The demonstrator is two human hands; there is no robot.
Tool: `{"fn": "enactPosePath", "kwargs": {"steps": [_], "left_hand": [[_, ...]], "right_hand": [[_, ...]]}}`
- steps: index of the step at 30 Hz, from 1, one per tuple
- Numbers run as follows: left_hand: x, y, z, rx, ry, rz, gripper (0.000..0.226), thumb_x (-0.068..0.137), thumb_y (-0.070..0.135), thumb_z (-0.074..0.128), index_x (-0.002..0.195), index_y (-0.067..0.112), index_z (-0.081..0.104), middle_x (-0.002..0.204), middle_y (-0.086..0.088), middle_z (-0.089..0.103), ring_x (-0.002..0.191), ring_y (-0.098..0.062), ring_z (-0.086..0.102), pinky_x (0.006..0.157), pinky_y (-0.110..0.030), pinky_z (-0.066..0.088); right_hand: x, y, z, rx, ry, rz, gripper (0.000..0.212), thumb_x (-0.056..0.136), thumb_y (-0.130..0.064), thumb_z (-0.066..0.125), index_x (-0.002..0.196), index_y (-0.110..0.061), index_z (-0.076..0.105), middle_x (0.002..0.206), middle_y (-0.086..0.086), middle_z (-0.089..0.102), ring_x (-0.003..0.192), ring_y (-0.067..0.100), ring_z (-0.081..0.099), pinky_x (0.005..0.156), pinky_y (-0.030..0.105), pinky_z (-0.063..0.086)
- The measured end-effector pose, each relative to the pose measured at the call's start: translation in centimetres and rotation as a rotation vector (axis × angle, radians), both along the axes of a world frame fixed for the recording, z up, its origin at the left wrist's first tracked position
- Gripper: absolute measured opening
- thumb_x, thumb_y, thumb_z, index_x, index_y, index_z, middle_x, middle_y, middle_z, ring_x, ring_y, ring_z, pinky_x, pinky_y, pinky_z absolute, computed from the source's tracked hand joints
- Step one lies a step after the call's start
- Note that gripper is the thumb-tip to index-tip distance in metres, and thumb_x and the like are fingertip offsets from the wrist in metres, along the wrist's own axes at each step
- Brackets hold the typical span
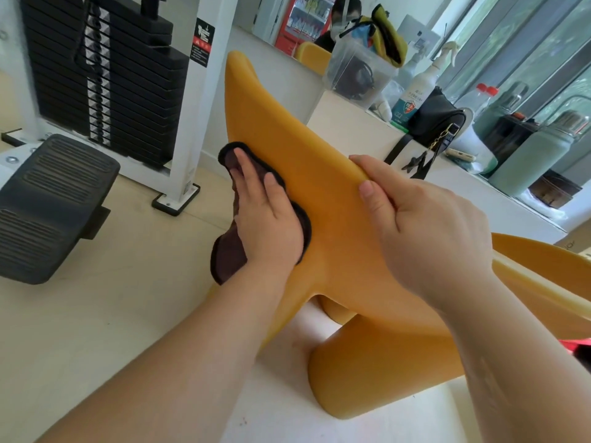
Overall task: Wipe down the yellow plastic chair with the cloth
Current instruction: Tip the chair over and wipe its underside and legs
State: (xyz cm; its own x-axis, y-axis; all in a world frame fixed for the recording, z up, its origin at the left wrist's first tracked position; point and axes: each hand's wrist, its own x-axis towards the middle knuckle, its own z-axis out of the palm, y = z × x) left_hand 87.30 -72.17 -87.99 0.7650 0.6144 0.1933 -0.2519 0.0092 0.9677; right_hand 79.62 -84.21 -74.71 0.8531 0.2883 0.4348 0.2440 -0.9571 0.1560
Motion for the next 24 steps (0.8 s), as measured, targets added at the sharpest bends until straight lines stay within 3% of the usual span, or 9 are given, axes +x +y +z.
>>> {"fn": "enactPosePath", "kwargs": {"steps": [3,5,8,13,17,20,24], "left_hand": [[-3.1,-4.2,1.1,0.065,0.052,0.027,0.064,0.101,0.051,0.011,0.159,0.034,-0.009,0.169,0.001,-0.002,0.155,-0.02,-0.003,0.123,-0.058,0.002],[-5.4,-7.5,2.2,0.036,0.053,-0.06,0.065,0.1,0.054,0.013,0.155,0.039,-0.019,0.168,0.005,-0.012,0.153,-0.013,-0.019,0.122,-0.051,-0.009],[-6.6,-9.3,2.4,0.007,0.027,-0.113,0.065,0.099,0.059,0.014,0.148,0.047,-0.027,0.166,0.009,-0.02,0.149,-0.007,-0.028,0.12,-0.047,-0.013],[-2.4,-3.0,2.6,0.013,0.037,0.017,0.065,0.098,0.06,0.011,0.157,0.041,-0.007,0.169,0.005,-0.003,0.155,-0.018,0.001,0.122,-0.06,0.002],[1.9,2.4,0.1,-0.203,-0.014,-0.136,0.075,0.085,0.077,0.013,0.154,0.052,0.0,0.168,0.01,0.011,0.153,-0.016,0.019,0.122,-0.054,0.02],[0.8,0.9,-0.9,-0.056,0.022,-0.077,0.073,0.089,0.07,0.01,0.157,0.045,-0.001,0.168,0.007,0.014,0.152,-0.018,0.023,0.12,-0.054,0.025],[-3.4,-3.6,-1.3,0.288,0.091,0.005,0.07,0.097,0.06,0.009,0.157,0.033,-0.015,0.169,-0.003,-0.001,0.155,-0.024,0.0,0.122,-0.062,0.008]], "right_hand": [[-0.2,0.0,0.0,0.008,0.001,-0.011,0.048,0.101,-0.062,0.016,0.145,-0.06,0.034,0.087,-0.012,0.06,0.079,0.018,0.055,0.058,0.031,0.039],[-0.4,0.1,0.0,0.004,0.014,-0.01,0.049,0.101,-0.061,0.015,0.146,-0.059,0.034,0.088,-0.011,0.061,0.08,0.018,0.059,0.059,0.032,0.043],[-0.5,0.2,0.2,-0.016,0.04,-0.002,0.051,0.1,-0.06,0.013,0.147,-0.057,0.032,0.089,-0.009,0.062,0.08,0.018,0.059,0.061,0.032,0.047],[-0.4,-0.1,0.1,0.001,0.026,0.018,0.048,0.102,-0.061,0.016,0.147,-0.059,0.032,0.091,-0.009,0.06,0.079,0.016,0.048,0.056,0.027,0.035],[-0.3,0.0,-0.1,0.025,-0.011,0.009,0.048,0.1,-0.062,0.015,0.142,-0.061,0.038,0.089,-0.009,0.061,0.078,0.017,0.044,0.055,0.028,0.027],[-0.1,0.0,-0.3,0.012,-0.02,0.017,0.049,0.101,-0.062,0.015,0.143,-0.058,0.039,0.092,-0.008,0.065,0.079,0.019,0.051,0.056,0.029,0.03],[-0.2,-0.1,-0.3,-0.007,-0.017,0.018,0.048,0.103,-0.06,0.015,0.146,-0.053,0.036,0.093,-0.006,0.066,0.08,0.02,0.059,0.059,0.03,0.042]]}}
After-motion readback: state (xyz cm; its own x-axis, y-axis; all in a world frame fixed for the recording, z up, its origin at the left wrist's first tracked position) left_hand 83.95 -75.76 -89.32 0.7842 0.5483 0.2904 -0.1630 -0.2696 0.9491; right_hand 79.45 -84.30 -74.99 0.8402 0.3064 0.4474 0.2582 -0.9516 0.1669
